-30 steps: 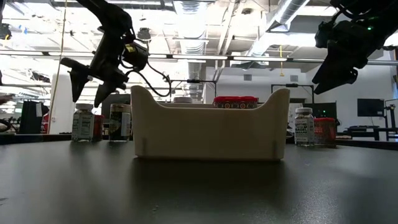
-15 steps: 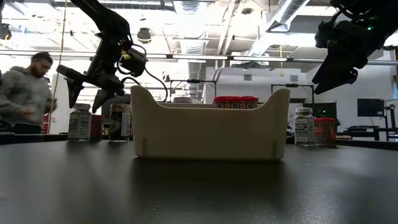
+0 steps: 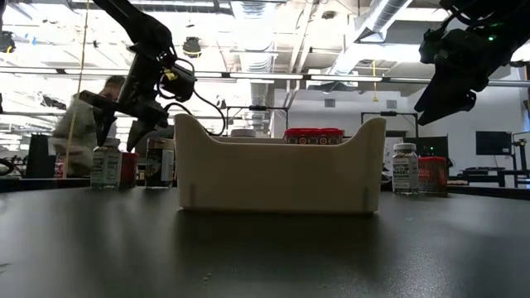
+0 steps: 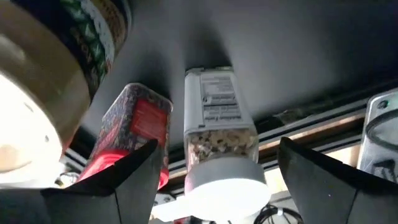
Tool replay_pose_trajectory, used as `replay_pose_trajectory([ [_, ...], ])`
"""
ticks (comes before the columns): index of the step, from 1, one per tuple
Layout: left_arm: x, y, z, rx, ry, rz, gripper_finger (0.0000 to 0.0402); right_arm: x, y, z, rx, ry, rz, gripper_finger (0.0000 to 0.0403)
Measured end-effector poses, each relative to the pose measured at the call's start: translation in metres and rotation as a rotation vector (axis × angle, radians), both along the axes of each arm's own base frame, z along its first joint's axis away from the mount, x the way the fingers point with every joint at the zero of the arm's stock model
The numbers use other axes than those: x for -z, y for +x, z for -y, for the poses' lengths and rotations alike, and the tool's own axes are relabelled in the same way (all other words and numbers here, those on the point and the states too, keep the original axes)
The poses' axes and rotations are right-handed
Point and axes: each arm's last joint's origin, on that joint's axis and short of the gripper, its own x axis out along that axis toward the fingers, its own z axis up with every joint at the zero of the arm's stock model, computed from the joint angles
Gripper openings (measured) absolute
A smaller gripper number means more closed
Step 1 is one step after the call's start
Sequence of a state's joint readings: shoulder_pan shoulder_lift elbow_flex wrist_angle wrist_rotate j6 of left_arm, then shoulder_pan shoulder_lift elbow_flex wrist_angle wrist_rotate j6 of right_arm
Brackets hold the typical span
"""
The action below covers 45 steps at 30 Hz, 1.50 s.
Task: Sort spices by type
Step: Put the top left white seasoning bottle into the black transparent bin aligned with the other white seasoning bottle
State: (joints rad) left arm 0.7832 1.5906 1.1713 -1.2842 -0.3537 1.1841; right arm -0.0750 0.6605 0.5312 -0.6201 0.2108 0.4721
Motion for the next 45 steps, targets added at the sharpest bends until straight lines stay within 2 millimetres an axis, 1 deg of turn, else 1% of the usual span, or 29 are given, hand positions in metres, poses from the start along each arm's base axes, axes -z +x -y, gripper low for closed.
replay_pose_trajectory([
  [5, 0.002, 0.0, 0.001, 0.001, -0.008, 0.003, 0.0302, 0.0, 0.0, 0.0, 0.0, 0.0, 0.0, 0.0286],
  [11, 0.019, -0.005, 0.007, 0.041, -0.002, -0.078, 0.0302, 0.0, 0.0, 0.0, 0.0, 0.0, 0.0, 0.0286],
  [14, 0.023, -0.004, 0.007, 0.039, 0.019, -0.066, 0.0302, 0.0, 0.0, 0.0, 0.0, 0.0, 0.0, 0.0286],
  [19, 0.023, -0.002, 0.006, 0.032, 0.041, -0.049, 0.03, 0.0, 0.0, 0.0, 0.0, 0.0, 0.0, 0.0286],
  [23, 0.023, -0.002, 0.006, 0.033, 0.041, -0.05, 0.0279, 0.0, 0.0, 0.0, 0.0, 0.0, 0.0, 0.0286],
  [30, 0.023, -0.003, 0.006, 0.033, 0.037, -0.054, 0.0213, 0.0, 0.0, 0.0, 0.0, 0.0, 0.0, 0.0286],
  [33, 0.023, -0.003, 0.007, 0.033, 0.033, -0.059, 0.0193, 0.0, 0.0, 0.0, 0.0, 0.0, 0.0, 0.0286],
  [38, 0.023, -0.002, 0.01, 0.014, 0.038, -0.065, 0.019, 0.0, 0.0, 0.0, 0.0, 0.0, 0.0, 0.0286],
  [42, 0.023, 0.0, 0.013, -0.052, 0.066, -0.056, 0.0202, 0.0, 0.0, 0.0, 0.0, 0.0, 0.0, 0.0286],
  [45, 0.022, 0.001, 0.018, -0.087, 0.071, -0.07, 0.0201, 0.0, 0.0, 0.0, 0.0, 0.0, 0.0, 0.0286],
])
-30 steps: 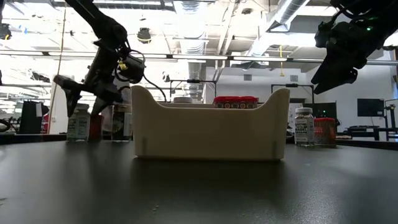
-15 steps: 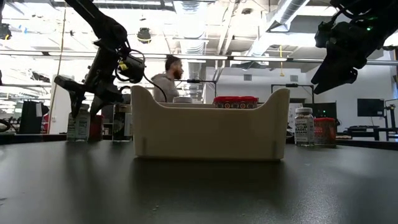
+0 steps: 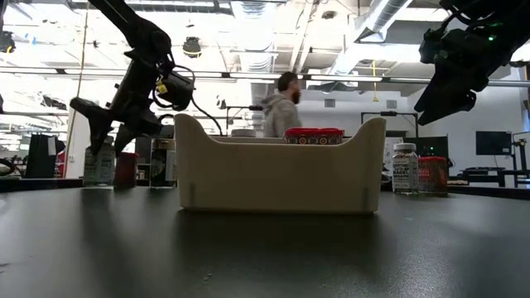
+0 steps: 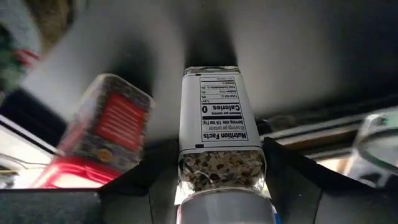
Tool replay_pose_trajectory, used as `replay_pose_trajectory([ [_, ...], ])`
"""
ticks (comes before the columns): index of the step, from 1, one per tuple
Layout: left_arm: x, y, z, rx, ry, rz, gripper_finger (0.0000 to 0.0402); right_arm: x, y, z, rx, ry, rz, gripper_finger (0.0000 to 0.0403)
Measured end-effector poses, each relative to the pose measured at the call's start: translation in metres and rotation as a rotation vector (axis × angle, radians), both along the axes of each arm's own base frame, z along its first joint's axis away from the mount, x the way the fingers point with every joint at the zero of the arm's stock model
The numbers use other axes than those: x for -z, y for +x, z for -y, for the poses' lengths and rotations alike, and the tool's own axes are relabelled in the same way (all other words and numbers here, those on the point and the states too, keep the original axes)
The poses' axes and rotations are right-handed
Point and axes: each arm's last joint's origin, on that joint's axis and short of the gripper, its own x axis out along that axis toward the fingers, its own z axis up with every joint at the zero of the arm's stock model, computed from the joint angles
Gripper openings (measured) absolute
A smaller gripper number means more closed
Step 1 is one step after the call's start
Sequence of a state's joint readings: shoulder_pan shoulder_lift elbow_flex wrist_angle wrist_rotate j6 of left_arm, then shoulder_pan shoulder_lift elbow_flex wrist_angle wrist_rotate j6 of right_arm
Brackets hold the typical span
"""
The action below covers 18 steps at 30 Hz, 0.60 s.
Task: Sort spices by type
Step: Put the top left white seasoning bottle into the black transparent bin aligned with the other white seasoning bottle
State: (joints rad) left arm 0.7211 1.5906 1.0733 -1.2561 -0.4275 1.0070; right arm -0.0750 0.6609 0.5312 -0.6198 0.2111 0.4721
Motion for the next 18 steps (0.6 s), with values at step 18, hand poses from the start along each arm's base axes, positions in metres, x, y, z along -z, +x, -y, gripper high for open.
replay_pose_trajectory([
  [18, -0.023, 0.035, 0.036, -0.321, 0.072, 0.162, 0.0196, -0.002, 0.001, 0.0, 0.026, 0.027, 0.033, 0.0286],
])
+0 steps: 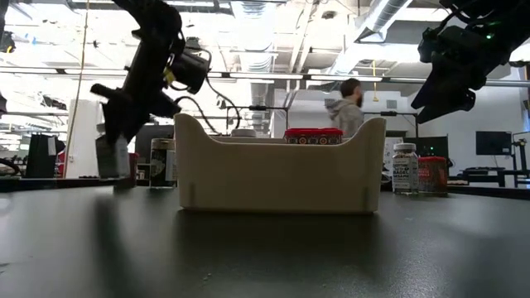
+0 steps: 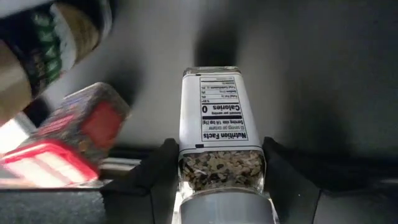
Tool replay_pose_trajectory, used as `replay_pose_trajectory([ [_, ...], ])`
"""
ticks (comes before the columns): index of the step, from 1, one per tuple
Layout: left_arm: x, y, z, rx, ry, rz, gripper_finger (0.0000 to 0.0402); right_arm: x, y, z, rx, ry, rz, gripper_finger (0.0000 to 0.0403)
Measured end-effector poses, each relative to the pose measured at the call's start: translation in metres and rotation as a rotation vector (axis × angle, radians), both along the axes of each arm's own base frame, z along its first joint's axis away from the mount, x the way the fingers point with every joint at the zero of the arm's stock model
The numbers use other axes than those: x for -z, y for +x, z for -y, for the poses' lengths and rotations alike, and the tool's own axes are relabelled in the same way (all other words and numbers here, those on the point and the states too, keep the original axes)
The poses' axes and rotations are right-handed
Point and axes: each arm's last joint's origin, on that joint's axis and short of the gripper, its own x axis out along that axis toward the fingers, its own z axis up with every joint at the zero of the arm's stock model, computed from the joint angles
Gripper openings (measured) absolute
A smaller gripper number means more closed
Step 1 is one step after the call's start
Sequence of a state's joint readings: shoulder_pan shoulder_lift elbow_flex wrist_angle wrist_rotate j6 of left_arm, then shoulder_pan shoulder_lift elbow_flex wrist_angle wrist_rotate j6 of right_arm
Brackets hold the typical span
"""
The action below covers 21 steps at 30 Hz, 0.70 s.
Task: Sort spices by type
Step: Put the top left white seasoning bottle into the black transparent bin aligned with the other white seasoning bottle
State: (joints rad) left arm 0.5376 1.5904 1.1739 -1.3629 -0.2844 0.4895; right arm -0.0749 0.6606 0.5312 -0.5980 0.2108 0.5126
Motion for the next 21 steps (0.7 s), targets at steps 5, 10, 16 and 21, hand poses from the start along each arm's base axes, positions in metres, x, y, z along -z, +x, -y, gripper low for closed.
replay_pose_trajectory([
  [5, -0.021, 0.012, 0.012, -0.093, -0.078, 0.093, 0.0196, 0.0, 0.0, 0.0, -0.01, -0.01, -0.004, 0.0286],
  [10, -0.058, 0.024, 0.026, -0.09, -0.056, 0.138, 0.0195, -0.001, 0.001, 0.0, -0.019, -0.023, 0.006, 0.0286],
  [16, -0.115, 0.042, 0.045, -0.107, -0.049, 0.367, 0.0195, -0.019, 0.013, 0.001, -0.097, -0.153, 0.19, 0.0286],
  [21, -0.145, 0.068, 0.058, -0.087, -0.032, 0.488, 0.0195, -0.044, 0.028, 0.003, -0.136, -0.269, 0.358, 0.0286],
])
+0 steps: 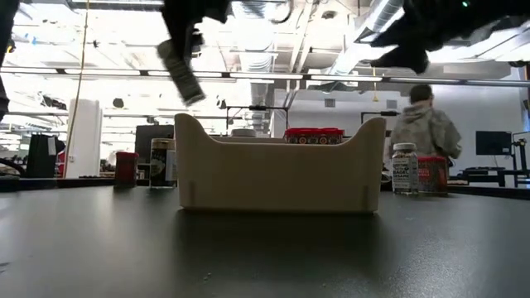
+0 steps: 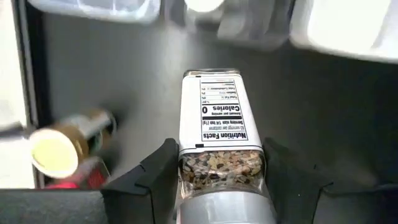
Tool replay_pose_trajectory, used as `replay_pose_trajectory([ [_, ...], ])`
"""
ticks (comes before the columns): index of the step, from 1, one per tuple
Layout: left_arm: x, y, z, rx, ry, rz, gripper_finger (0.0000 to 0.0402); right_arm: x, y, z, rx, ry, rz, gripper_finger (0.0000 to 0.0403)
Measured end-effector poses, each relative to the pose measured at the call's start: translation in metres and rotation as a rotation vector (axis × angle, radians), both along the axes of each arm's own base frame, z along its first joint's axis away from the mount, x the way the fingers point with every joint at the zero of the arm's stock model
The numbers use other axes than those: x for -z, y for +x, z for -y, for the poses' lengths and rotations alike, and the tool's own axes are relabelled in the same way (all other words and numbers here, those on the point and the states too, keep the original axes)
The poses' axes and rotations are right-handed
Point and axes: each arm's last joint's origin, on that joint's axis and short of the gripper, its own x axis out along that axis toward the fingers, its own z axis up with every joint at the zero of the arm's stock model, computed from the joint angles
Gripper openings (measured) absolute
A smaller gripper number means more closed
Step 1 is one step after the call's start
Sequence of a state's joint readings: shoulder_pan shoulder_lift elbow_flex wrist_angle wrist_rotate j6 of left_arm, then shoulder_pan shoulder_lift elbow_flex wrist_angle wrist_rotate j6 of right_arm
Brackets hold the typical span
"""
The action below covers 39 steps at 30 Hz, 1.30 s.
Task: Sort spices by type
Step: Put the top left white seasoning bottle into the black transparent bin aligned with the other white seasoning bottle
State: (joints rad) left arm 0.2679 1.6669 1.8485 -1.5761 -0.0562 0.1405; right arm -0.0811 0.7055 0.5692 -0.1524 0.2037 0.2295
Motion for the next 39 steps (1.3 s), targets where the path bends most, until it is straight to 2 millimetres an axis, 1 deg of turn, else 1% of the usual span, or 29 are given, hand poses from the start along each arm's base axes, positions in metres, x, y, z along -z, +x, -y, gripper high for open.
replay_pose_trajectory([
  [3, -0.005, 0.022, 0.005, 0.028, 0.007, 0.038, 0.0195, -0.018, 0.013, 0.003, -0.026, -0.062, -0.006, 0.0286],
  [6, -0.004, 0.044, 0.008, 0.055, -0.001, 0.053, 0.0195, -0.035, 0.032, 0.005, -0.073, -0.127, -0.026, 0.0286],
  [9, -0.002, 0.061, 0.01, 0.074, -0.003, 0.062, 0.0195, -0.039, 0.055, 0.008, -0.136, -0.175, -0.074, 0.0286],
  [11, -0.002, 0.069, 0.011, 0.094, 0.0, 0.074, 0.0195, -0.036, 0.07, 0.01, -0.176, -0.198, -0.115, 0.0286],
  [16, -0.003, 0.085, 0.015, 0.123, 0.001, 0.103, 0.0195, -0.014, 0.106, 0.013, -0.216, -0.219, -0.187, 0.0286],
  [18, -0.004, 0.088, 0.017, 0.128, -0.004, 0.115, 0.0195, -0.006, 0.117, 0.014, -0.215, -0.221, -0.18, 0.0286],
  [22, -0.007, 0.092, 0.02, 0.128, -0.017, 0.15, 0.0195, 0.003, 0.134, 0.016, -0.211, -0.232, -0.133, 0.0286],
  [25, -0.008, 0.094, 0.022, 0.123, -0.018, 0.167, 0.0195, 0.006, 0.142, 0.017, -0.208, -0.244, -0.098, 0.0286],
  [32, -0.01, 0.099, 0.025, 0.137, -0.029, 0.224, 0.0195, 0.01, 0.154, 0.015, -0.245, -0.277, -0.037, 0.0286],
  [39, -0.012, 0.103, 0.024, 0.143, -0.024, 0.265, 0.0195, 0.025, 0.162, 0.016, -0.256, -0.276, -0.083, 0.0286],
])
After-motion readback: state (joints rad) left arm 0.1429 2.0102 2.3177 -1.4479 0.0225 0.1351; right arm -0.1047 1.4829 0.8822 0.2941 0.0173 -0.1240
